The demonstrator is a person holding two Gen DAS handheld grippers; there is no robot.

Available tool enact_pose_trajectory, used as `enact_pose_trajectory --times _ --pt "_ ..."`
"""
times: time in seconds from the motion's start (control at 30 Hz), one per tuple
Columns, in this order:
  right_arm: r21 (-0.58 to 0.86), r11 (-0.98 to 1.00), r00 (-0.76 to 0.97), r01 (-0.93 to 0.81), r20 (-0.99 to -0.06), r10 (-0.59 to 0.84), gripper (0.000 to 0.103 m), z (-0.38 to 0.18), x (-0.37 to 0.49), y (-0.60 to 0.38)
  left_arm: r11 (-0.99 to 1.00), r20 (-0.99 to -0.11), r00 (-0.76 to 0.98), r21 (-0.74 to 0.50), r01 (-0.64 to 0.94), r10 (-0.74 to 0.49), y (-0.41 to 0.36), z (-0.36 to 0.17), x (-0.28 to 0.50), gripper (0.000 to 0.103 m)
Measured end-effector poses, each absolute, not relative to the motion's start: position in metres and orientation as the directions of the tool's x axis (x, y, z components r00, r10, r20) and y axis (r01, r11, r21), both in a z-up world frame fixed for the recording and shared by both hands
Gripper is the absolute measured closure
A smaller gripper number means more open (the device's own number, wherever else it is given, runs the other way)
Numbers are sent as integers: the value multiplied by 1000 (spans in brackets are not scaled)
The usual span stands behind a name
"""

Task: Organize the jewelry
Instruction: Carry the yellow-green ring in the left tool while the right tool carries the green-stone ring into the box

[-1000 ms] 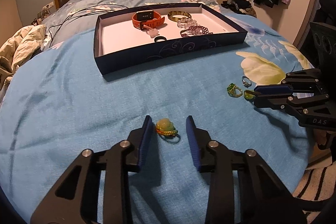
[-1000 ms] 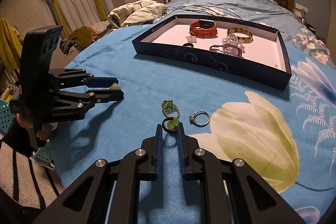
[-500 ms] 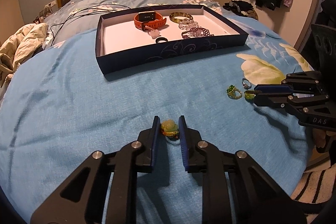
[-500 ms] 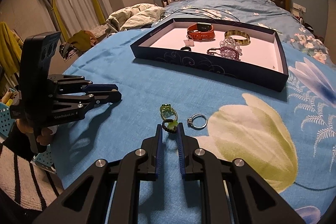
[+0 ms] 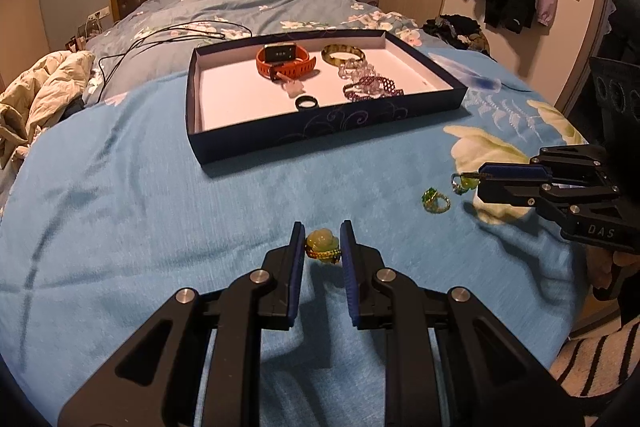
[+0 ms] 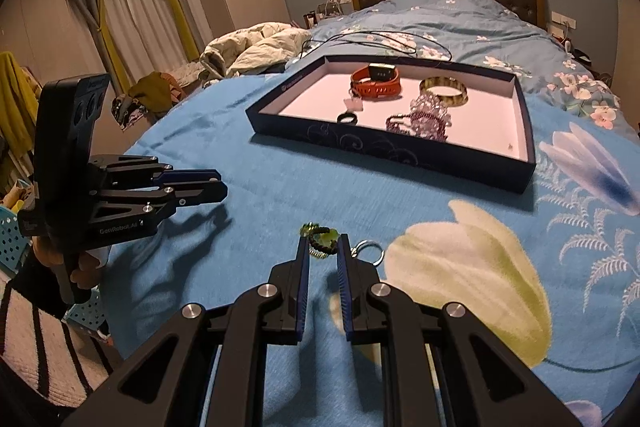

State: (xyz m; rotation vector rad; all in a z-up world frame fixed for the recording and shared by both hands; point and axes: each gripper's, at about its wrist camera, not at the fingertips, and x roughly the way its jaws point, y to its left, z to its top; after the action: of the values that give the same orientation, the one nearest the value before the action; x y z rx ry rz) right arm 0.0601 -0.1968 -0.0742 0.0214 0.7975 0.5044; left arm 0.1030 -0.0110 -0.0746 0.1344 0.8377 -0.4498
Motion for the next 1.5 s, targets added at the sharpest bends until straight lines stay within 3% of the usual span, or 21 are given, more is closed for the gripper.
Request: enact_pose_trajectory --times 0.87,1.5 --pt "165 898 701 -407 -574 423 91 -35 93 -211 891 -613 689 -58 450 -388 -28 -20 132 85" --pt "120 914 740 -387 -551 385 91 -22 130 -217 889 -600 703 -31 456 -382 -50 -14 170 85"
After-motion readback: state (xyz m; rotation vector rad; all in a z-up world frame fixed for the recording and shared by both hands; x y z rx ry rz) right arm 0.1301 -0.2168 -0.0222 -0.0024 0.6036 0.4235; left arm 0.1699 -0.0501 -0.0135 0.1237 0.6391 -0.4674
